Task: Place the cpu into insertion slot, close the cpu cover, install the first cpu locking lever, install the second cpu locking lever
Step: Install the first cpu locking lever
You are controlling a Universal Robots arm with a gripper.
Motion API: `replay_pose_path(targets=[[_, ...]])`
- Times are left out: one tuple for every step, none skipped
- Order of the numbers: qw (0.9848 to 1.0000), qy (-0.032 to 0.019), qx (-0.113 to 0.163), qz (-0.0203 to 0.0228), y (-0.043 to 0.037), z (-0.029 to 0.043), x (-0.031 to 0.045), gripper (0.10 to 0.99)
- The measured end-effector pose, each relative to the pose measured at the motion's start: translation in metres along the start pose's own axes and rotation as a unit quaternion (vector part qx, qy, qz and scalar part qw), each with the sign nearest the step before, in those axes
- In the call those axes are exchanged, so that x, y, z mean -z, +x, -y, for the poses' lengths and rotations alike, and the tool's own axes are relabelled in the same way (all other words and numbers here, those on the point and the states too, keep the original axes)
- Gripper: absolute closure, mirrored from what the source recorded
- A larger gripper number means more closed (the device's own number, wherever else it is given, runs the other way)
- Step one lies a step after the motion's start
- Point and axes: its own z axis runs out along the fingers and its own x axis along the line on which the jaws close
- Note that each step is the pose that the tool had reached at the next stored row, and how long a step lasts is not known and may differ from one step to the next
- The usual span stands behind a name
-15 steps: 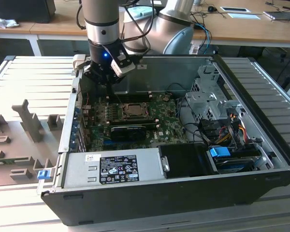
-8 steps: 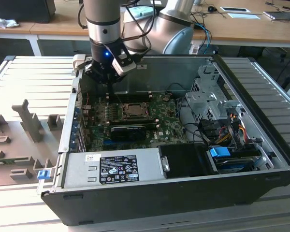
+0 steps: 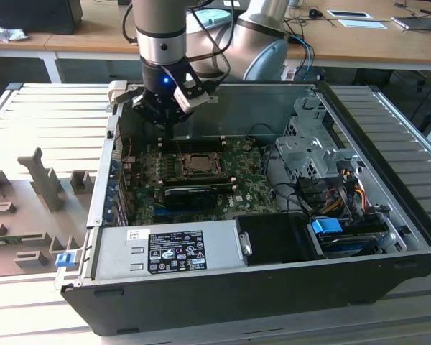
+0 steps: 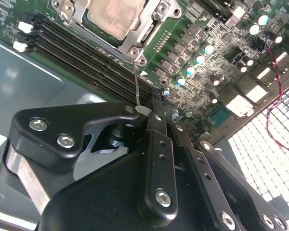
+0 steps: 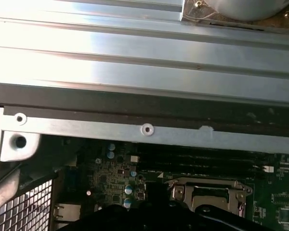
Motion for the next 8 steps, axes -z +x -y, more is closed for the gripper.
replay_pose_path(targets=[[1.0,0.0,0.0,0.0,-0.0014,0.0001,0.0,0.98],[1.0,0.0,0.0,0.0,-0.0039,0.0004,-0.0001,0.98],[1.0,0.0,0.0,0.0,-0.0062,0.0006,-0.0002,0.98],[1.0,0.0,0.0,0.0,-0.0077,0.0007,-0.0002,0.98],[1.0,0.0,0.0,0.0,-0.0103,0.0009,-0.0004,0.98],[1.0,0.0,0.0,0.0,-0.0119,0.0011,-0.0004,0.98],[1.0,0.0,0.0,-0.0001,-0.0143,0.0013,-0.0005,0.98],[1.0,-0.0001,0.0,-0.0006,-0.024,0.0021,-0.001,0.98]])
